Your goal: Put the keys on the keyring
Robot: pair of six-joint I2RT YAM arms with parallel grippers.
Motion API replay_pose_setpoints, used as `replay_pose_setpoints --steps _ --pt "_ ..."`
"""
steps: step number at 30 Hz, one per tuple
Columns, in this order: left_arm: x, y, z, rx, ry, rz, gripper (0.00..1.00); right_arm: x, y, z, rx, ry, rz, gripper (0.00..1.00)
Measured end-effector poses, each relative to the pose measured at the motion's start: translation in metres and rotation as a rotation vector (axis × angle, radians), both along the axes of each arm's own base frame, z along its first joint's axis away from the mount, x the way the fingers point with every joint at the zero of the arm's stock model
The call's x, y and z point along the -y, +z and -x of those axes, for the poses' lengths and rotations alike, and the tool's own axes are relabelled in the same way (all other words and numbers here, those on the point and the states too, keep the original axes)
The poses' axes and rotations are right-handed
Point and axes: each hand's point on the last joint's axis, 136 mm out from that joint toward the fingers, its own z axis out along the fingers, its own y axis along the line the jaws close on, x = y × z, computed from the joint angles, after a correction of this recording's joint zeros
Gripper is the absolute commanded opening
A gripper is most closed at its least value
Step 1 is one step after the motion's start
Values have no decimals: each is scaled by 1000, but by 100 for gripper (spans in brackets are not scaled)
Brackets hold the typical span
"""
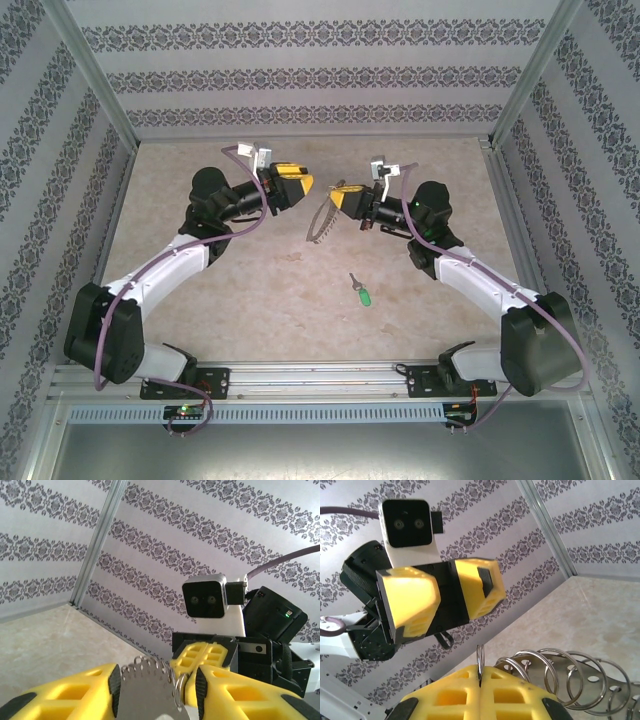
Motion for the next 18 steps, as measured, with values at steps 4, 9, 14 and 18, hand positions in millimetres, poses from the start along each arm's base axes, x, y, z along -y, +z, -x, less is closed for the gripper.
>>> replay_pose_setpoints --steps 4,9,14,18 --pt "1 -6 0 -46 -8 -4 48 -1 7 0 21 12 -27 0" --pt "3 -5 6 -97 -54 49 46 -3 9 -1 37 26 -50 0" --pt "5 -11 7 -161 -95 118 44 -9 10 -2 56 33 -69 0" --pt "7 -15 5 -199 -110 143 43 -17 1 -5 31 42 -75 0"
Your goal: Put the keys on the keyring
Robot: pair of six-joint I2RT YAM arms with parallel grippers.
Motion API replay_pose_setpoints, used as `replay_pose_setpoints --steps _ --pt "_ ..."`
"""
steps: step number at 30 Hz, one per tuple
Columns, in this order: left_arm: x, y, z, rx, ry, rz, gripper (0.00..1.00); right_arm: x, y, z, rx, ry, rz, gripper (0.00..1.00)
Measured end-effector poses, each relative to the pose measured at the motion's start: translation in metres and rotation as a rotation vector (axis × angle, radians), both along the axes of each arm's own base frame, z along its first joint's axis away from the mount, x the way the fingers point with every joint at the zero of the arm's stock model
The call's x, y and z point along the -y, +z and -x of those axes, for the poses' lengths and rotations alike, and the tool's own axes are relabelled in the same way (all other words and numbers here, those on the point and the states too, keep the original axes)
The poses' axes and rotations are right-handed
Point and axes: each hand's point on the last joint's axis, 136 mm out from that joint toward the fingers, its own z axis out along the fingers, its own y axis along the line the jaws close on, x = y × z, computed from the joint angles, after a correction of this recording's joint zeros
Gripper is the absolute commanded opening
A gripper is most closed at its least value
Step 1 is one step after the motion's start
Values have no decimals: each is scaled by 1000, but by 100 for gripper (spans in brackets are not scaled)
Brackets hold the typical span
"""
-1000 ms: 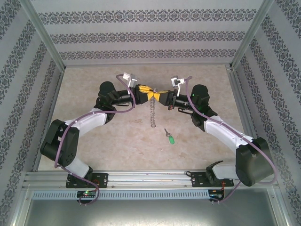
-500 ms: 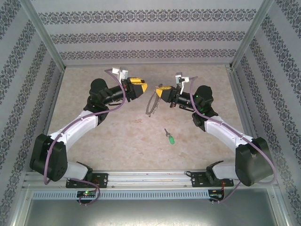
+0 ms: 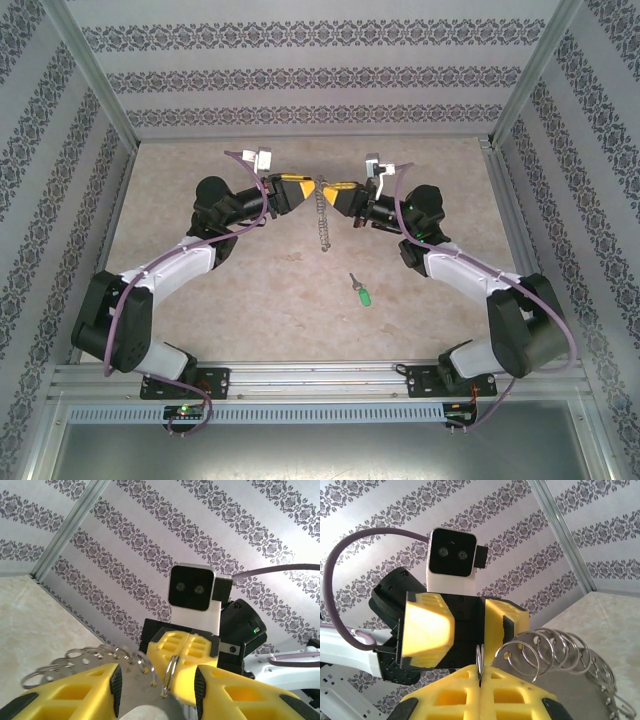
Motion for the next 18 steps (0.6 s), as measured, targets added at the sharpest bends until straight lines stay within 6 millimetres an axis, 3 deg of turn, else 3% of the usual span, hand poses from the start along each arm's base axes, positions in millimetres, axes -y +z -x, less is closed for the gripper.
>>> replay_pose_setpoints --steps 5,18 --pt "0 4 2 1 -7 16 43 -2 -9 -6 -33 -7 4 0" --pt "11 0 8 11 -28 -1 40 -1 -6 -6 -27 -6 -6 0"
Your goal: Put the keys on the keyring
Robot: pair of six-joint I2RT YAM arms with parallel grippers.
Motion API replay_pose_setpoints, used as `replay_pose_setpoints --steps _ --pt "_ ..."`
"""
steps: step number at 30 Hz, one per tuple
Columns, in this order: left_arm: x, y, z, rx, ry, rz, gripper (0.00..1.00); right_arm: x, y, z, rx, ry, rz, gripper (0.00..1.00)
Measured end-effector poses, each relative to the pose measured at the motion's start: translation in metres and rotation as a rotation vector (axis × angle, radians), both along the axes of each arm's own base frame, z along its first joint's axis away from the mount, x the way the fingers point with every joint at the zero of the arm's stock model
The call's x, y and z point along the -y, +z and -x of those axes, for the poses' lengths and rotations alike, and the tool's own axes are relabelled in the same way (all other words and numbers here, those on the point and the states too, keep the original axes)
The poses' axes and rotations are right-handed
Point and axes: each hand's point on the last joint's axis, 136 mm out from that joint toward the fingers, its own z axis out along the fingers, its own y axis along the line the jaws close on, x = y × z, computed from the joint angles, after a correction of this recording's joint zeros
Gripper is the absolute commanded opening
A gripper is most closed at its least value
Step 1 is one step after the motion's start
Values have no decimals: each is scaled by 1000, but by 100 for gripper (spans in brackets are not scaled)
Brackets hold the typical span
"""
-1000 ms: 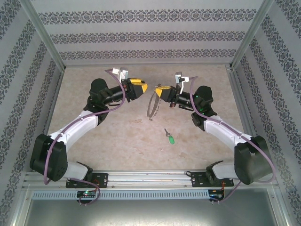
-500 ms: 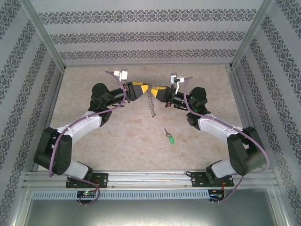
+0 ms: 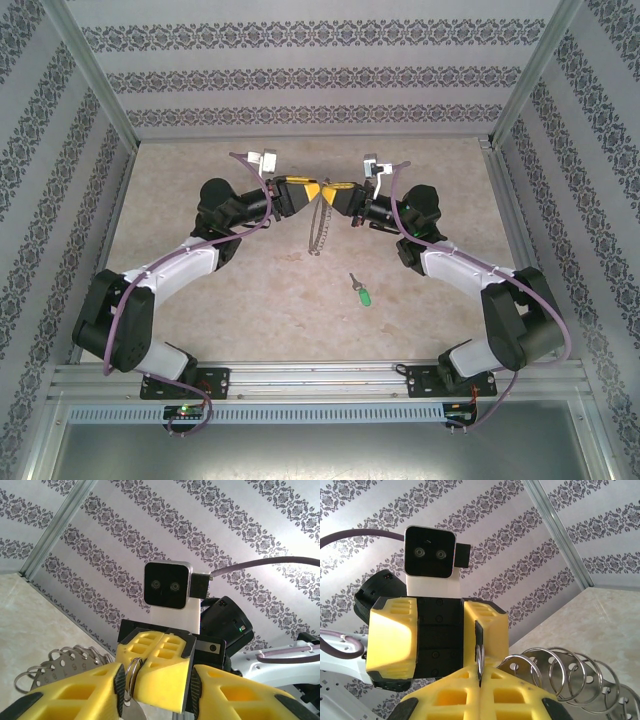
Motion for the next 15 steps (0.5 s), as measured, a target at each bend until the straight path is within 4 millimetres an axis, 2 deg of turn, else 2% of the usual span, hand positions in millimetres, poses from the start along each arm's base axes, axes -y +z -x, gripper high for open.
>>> replay_pose_setpoints --steps 11,15 --pt "5 -10 -1 -11 -4 -24 40 0 1 0 3 0 -2 0" --pt "7 -13 -1 -16 -7 -27 35 0 3 0 8 0 -4 0"
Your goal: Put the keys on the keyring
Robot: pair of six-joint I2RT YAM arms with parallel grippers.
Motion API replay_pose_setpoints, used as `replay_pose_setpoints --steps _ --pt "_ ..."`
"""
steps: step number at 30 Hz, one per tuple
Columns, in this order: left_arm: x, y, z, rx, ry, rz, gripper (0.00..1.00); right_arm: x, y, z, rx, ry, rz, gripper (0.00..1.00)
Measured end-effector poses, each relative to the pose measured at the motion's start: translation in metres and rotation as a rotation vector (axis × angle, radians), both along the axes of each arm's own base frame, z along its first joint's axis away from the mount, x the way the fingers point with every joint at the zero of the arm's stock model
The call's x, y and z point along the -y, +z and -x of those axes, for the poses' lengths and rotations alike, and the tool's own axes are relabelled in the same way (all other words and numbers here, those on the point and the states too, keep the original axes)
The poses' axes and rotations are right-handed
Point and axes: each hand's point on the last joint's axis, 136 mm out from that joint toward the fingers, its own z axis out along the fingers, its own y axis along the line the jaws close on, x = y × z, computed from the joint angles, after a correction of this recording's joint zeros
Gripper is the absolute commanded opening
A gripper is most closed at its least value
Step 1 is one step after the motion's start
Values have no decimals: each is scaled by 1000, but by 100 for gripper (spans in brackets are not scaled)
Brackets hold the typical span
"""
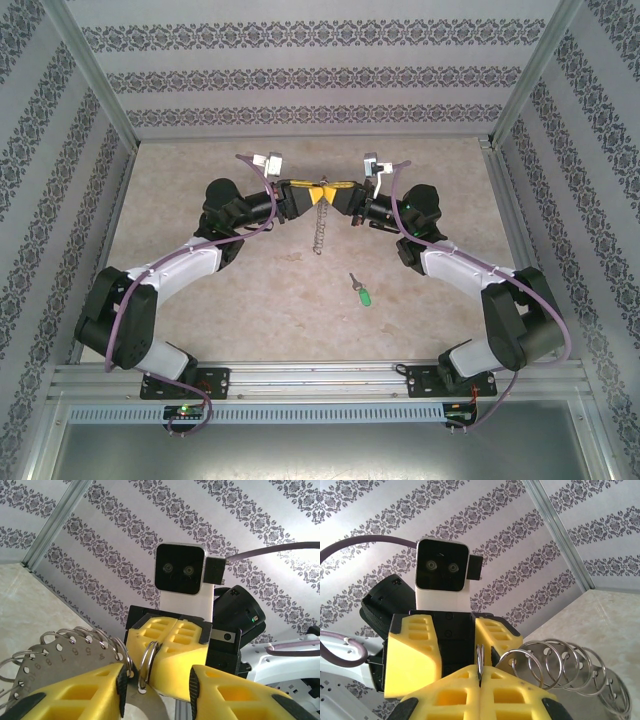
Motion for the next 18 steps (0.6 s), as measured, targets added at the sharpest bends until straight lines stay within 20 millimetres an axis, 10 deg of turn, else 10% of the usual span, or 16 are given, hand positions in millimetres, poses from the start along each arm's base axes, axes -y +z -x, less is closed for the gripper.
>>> replay_pose_setpoints --steps 18 --pt "2 -8 -5 -10 4 -6 34 -1 -3 -1 -9 0 4 0"
